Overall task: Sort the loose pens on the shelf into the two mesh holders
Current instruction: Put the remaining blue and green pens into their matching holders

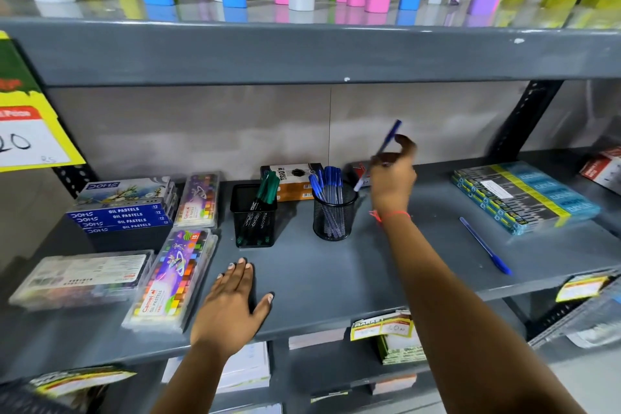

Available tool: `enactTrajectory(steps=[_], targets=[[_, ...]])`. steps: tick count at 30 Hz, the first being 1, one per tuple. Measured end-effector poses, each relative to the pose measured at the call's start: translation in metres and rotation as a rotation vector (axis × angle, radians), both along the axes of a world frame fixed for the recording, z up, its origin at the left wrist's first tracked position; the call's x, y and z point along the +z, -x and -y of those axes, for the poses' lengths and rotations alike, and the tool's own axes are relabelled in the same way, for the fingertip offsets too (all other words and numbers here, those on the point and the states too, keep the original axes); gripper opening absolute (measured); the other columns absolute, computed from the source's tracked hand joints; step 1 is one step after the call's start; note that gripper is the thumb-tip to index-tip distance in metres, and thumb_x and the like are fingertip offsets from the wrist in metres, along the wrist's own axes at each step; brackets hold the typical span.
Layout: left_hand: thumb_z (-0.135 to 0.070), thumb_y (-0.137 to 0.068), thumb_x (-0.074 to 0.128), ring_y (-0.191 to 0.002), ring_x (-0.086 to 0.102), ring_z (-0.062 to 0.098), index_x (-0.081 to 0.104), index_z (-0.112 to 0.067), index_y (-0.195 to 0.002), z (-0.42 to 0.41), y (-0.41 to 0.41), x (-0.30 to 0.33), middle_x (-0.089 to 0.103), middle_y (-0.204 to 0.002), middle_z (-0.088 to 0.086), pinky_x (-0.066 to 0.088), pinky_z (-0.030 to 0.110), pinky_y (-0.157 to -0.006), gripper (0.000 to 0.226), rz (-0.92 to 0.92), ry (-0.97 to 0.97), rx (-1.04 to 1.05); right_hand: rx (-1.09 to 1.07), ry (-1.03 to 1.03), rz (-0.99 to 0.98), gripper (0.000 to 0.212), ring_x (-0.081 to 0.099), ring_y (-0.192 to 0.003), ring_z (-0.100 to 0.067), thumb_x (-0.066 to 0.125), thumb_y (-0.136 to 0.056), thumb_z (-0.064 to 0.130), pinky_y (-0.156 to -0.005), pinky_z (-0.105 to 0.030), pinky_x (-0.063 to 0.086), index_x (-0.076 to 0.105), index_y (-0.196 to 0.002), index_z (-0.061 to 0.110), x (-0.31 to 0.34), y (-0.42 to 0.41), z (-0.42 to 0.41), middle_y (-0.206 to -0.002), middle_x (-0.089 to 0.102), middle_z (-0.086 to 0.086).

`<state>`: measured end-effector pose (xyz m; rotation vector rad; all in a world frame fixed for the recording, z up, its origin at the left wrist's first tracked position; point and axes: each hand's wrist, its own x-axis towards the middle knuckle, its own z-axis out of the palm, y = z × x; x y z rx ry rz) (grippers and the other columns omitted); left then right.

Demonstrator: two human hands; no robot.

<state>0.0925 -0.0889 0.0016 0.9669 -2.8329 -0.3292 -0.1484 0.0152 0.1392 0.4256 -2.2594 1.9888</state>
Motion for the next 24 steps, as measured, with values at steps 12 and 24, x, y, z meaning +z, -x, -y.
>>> enactTrajectory(steps=[12,24], targets=[[-0.072,-0.063,-0.001,-0.141,0.007,0.014,0.011,-0.017,-0.144,0.0,-0.001,0.0,0.011,-0.154,0.0,0.0,0.025,-0.11,0.098,-0.004,-0.003,0.016,-0.161,-0.595,0.07,0.039,0.054,-0.111,-0.043,0.04,-0.087,0.006,-0.087,-0.043,0.046,0.045,-0.125,0.012,-0.052,0.025,-0.032,-0.12,0.059,-0.026],[-0.07,-0.063,0.0,-0.14,0.009,0.015,0.014,-0.016,-0.144,-0.002,0.001,0.002,0.013,-0.154,0.002,0.0,0.024,-0.11,0.099,0.0,0.004,0.007,-0.517,-0.99,0.311,0.037,0.038,-0.127,-0.038,0.042,-0.091,0.009,-0.107,-0.05,0.03,0.047,-0.127,0.002,-0.118,0.07,-0.146,-0.136,0.044,-0.023]])
